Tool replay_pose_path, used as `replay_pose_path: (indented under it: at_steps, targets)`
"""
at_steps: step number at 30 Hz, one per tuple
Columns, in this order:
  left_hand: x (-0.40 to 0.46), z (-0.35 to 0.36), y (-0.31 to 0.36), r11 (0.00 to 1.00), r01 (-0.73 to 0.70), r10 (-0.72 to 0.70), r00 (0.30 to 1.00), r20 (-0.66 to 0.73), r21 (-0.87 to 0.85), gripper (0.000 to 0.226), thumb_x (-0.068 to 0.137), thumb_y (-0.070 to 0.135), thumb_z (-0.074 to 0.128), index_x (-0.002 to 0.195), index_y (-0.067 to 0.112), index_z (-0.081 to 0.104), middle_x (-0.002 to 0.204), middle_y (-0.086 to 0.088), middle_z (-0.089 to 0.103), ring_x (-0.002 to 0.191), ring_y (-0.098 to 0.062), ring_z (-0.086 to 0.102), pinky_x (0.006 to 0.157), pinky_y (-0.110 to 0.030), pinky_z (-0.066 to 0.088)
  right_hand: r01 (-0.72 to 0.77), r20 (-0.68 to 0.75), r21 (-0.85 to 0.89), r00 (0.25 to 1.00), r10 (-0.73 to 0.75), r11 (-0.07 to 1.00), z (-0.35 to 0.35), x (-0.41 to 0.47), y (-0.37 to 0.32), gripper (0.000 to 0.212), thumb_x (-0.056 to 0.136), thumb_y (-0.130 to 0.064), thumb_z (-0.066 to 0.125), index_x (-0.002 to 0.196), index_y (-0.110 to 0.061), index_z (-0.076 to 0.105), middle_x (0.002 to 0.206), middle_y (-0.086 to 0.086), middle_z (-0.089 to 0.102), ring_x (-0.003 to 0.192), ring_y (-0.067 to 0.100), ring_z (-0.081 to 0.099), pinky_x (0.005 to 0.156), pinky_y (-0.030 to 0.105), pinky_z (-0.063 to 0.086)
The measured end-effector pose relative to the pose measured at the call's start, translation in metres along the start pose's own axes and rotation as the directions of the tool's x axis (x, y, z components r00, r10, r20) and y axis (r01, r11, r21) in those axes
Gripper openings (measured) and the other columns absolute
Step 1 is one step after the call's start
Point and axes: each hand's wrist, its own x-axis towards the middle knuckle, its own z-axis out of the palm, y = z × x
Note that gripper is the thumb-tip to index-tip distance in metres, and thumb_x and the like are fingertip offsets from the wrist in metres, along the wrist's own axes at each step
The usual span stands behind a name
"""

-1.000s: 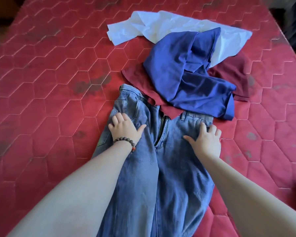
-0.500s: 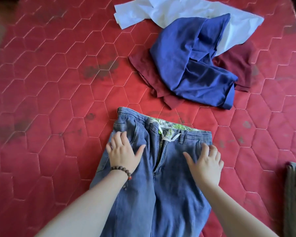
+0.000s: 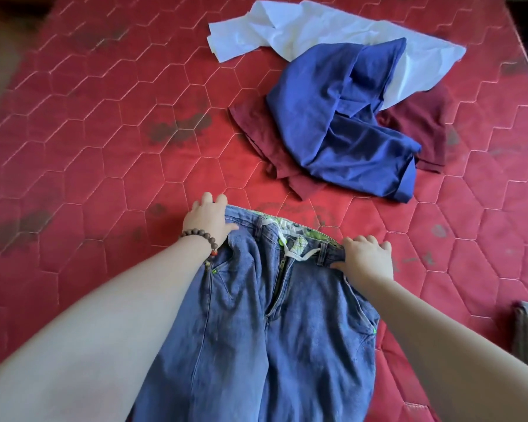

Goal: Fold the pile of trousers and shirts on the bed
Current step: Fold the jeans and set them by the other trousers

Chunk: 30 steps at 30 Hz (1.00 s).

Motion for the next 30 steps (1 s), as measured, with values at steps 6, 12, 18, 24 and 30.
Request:
replay_pose_path:
  at_steps: [6,12,18,24,30]
  targets:
    - [-0.052,-0.074,-0.013,0.983,-0.103,0.074,0.979,-0.188,-0.152,0.030,0.089,0.030,0.067,0.103,0.009,0.051,0.101,-0.007,0.047,0.079,-0.025,0.045,0.063,-0.034,0.037,0.054,-0.076,0.128,0.996,-0.044,0.990,-0.054,-0.048,0.014,0.032,0.090,-0.050,0.056,0.096,-0.019,0.052,0.092,0.002,0.064,0.090,0.029,0.062,0.066,0.034,0.039]
    - [-0.106,-0.224,-0.023,0.949,-0.190,0.087,0.925,-0.370,-0.253,0.022,0.089,0.023,0.067,0.103,0.009,0.057,0.099,-0.003,0.049,0.066,-0.019,0.041,0.058,-0.029,0.034,0.101,-0.283,0.137,0.957,-0.059,0.985,-0.202,-0.100,0.023,0.035,0.087,-0.055,0.058,0.089,-0.021,0.054,0.085,0.001,0.067,0.083,0.027,0.065,0.058,0.031,0.038]
    - [-0.165,-0.414,-0.034,0.897,-0.321,0.073,0.786,-0.614,-0.303,0.019,0.086,0.021,0.070,0.100,0.012,0.061,0.094,0.000,0.046,0.069,-0.019,0.046,0.063,-0.028,0.037,0.167,-0.525,0.146,0.849,-0.066,0.975,-0.415,-0.153,0.037,0.034,0.082,-0.054,0.065,0.077,-0.024,0.051,0.076,0.001,0.065,0.076,0.029,0.063,0.054,0.030,0.034]
    - [-0.229,-0.574,-0.038,0.828,-0.494,0.075,0.567,-0.820,-0.266,0.024,0.083,0.011,0.072,0.085,0.021,0.050,0.088,0.002,0.050,0.076,-0.017,0.047,0.070,-0.031,0.038,0.265,-0.626,0.139,0.770,-0.122,0.954,-0.579,-0.230,0.062,0.023,0.085,-0.041,0.067,0.090,-0.021,0.058,0.083,0.005,0.064,0.080,0.031,0.059,0.065,0.035,0.049]
    - [-0.271,-0.659,-0.040,0.813,-0.559,0.101,0.413,-0.905,-0.164,0.022,0.078,0.004,0.073,0.079,0.021,0.058,0.085,0.003,0.052,0.081,-0.020,0.051,0.073,-0.028,0.036,0.390,-0.802,0.176,0.590,-0.098,0.904,-0.657,-0.292,0.082,0.014,0.079,-0.034,0.073,0.084,-0.022,0.069,0.077,-0.002,0.065,0.075,0.025,0.058,0.069,0.035,0.051]
